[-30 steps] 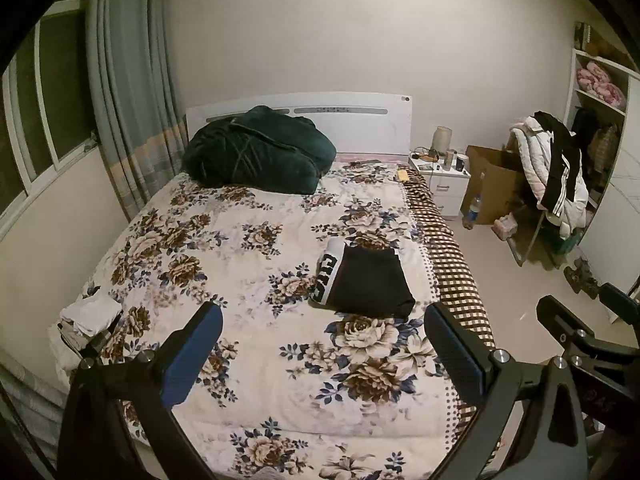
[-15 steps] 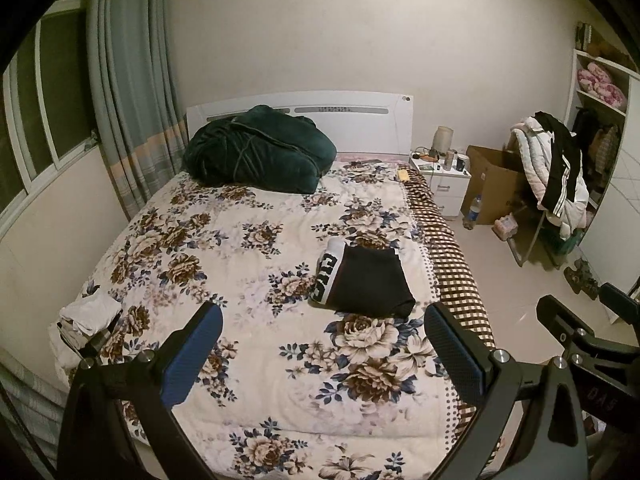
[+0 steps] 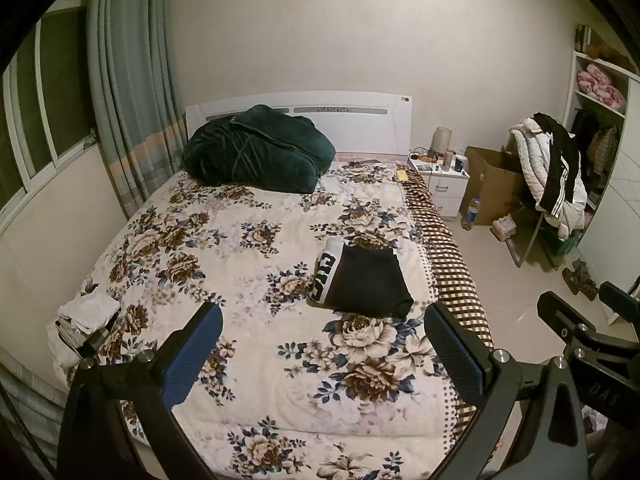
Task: Fold small clothes
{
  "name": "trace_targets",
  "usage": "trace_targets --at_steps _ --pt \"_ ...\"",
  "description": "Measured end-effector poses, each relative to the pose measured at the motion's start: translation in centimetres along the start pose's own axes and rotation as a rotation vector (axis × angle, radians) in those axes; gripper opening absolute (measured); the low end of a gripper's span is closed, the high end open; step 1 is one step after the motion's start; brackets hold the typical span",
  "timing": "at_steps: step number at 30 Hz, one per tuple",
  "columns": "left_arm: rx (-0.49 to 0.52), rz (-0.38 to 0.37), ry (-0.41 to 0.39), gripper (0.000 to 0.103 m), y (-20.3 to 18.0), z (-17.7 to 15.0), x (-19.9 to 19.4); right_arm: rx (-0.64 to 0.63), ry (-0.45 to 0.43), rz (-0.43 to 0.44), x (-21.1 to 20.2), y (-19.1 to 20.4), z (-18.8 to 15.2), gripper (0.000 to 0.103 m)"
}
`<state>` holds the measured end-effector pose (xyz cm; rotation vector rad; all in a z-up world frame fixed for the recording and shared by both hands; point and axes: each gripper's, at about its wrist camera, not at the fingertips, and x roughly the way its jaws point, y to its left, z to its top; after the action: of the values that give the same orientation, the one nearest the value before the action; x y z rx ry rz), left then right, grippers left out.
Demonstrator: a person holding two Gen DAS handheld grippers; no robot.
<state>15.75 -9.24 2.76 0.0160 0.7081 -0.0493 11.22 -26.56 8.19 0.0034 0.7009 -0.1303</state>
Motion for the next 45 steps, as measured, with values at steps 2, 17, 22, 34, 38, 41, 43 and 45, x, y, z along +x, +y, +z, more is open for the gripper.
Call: trace_targets --at_steps 2,17,22,34,38,41,43,45 --pt "-0.002 -0.001 -0.001 0.103 0.06 -0.03 -0.06 0.0 -0.001 -0.001 0.01 -0.05 0.03 0.103" --pt "-0.004 0.001 0.001 0.103 -0.06 -0.05 -0.05 -0.002 0.0 0.003 0.16 -0.38 0.24 0.103" --pt "-0.002 0.004 -0.002 0.103 -0.19 -0.04 -0.13 -0.002 -0.001 0.006 0.22 -0.52 0.29 0.103" --pt "-0.004 0.005 -0.001 0.103 -0.18 -0.04 -0.16 -0.003 -0.002 0.008 0.41 -0.57 0.27 0.103" --pt "-0.004 0.005 -0.001 0.103 -0.18 -0.02 -0.14 -0.003 -0.003 0.008 0.39 -0.59 0.24 0.103" --pt "-0.005 0.003 0.0 0.103 -0.09 -0.03 -0.11 -0.001 -0.004 0.009 0.37 -0.67 0.25 0.103" --pt "-0.002 0.003 -0.005 0.103 -0.06 0.0 -0.13 -0.003 -0.005 0.007 0.35 -0.67 0.22 0.103" --pt "-0.003 0.005 -0.008 0.103 -0.12 0.02 -0.24 -0.002 -0.003 0.008 0.34 -0.65 0.21 0.103"
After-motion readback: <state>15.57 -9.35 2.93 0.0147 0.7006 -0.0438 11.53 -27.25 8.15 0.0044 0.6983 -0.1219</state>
